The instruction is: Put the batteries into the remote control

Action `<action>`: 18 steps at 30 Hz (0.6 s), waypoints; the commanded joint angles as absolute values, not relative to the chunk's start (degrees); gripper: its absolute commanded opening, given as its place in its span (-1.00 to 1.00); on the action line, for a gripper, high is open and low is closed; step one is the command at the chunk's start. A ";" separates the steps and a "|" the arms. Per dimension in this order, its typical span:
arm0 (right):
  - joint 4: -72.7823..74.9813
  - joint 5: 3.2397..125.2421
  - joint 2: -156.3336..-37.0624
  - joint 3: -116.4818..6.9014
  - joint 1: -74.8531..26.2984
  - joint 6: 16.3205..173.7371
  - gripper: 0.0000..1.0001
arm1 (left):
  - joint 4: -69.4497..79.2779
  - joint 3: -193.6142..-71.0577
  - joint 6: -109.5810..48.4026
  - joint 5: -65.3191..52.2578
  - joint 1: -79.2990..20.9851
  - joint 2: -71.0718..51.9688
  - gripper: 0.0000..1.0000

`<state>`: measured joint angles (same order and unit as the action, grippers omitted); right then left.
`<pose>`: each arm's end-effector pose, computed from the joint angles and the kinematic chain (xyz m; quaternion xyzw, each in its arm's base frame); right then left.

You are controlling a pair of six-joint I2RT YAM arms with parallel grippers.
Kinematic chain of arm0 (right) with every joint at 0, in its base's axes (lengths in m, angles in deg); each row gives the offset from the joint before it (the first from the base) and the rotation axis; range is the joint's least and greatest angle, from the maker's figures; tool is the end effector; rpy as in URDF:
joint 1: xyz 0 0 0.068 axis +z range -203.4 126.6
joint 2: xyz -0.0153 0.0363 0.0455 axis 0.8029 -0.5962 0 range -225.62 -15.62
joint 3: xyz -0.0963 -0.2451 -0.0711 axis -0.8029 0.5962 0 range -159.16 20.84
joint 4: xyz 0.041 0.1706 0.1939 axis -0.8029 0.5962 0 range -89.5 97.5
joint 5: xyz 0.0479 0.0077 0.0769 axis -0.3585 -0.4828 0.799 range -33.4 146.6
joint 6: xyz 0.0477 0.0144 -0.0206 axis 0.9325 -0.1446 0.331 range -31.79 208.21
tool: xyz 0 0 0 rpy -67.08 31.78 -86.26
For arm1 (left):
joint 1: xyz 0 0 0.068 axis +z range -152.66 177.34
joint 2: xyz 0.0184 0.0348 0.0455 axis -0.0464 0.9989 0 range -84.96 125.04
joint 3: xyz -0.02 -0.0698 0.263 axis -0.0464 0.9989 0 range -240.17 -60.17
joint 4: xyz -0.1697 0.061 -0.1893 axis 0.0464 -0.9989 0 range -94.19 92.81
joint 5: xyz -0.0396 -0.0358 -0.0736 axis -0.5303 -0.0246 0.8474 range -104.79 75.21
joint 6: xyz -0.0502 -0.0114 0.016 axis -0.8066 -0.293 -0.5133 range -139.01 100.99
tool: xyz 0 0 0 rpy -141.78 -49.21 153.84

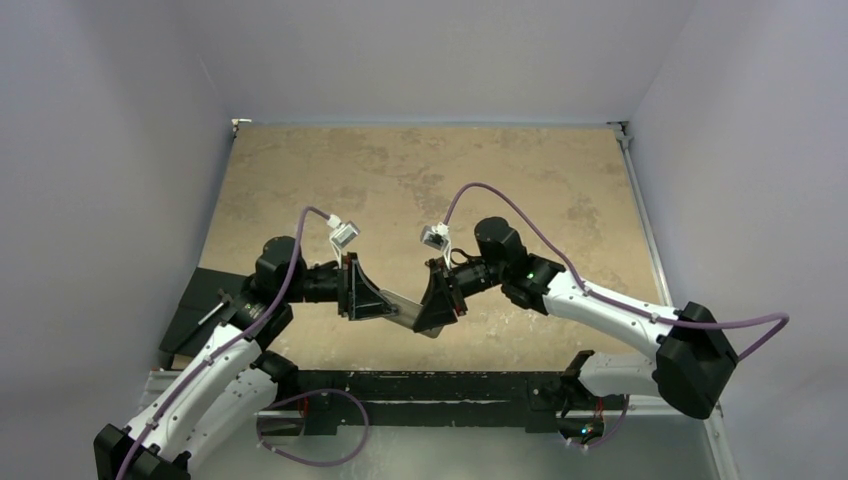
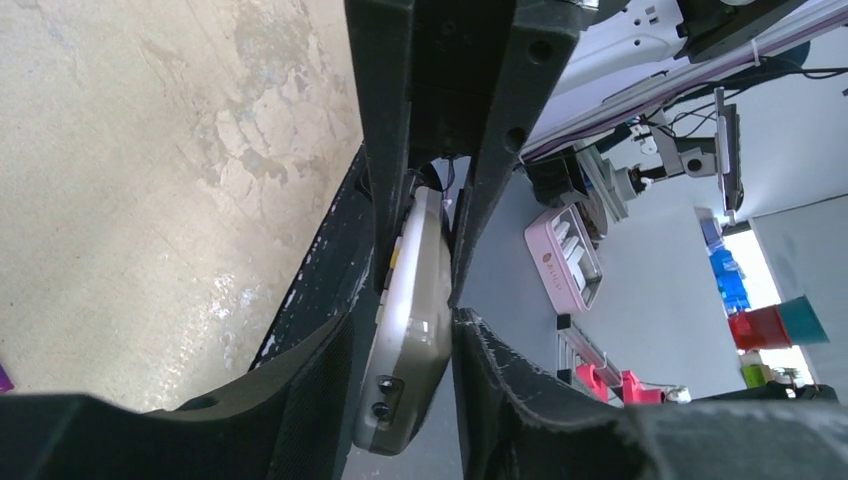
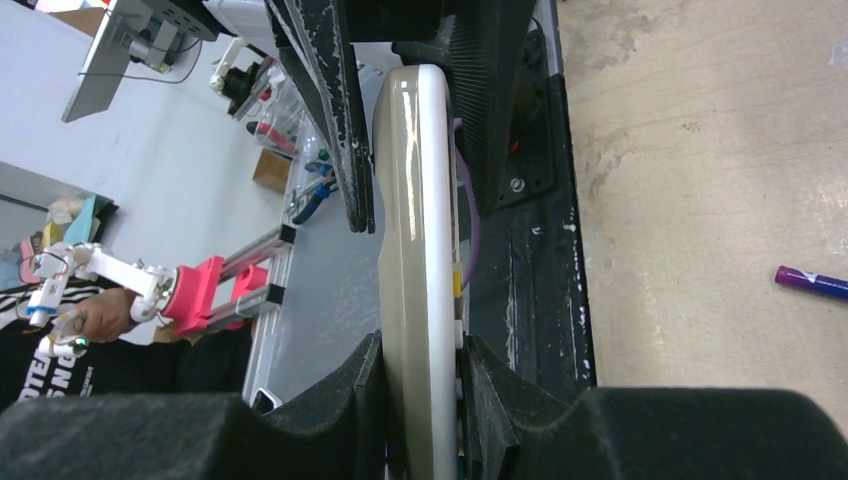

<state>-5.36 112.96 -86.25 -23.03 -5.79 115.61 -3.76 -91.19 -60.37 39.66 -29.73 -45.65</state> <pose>0.1573 0.2164 0.2724 -0.3911 0.6677 0.6129 0.1598 0.1278 -0.0979 0.2805 0.1891 0.7340 -0.6048 0.2445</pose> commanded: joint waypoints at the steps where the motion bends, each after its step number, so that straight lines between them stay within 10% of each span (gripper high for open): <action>1: -9.91 116.77 -86.32 -22.33 -6.27 117.50 -1.00 | 0.35 -90.62 -61.44 41.36 -29.64 -46.02 -0.26; 10: -11.99 117.24 -86.76 -21.87 -7.21 119.20 -1.00 | 5.40 -89.34 -64.37 43.23 -29.64 -46.44 -1.00; 18: -11.20 115.82 -86.03 -22.21 -7.94 119.32 -0.54 | 8.65 -88.47 -67.73 42.64 -29.64 -47.96 -1.00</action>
<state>-9.41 116.56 -86.97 -21.88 -7.17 119.33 4.74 -88.57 -64.92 42.88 -29.77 -46.70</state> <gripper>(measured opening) 0.326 0.270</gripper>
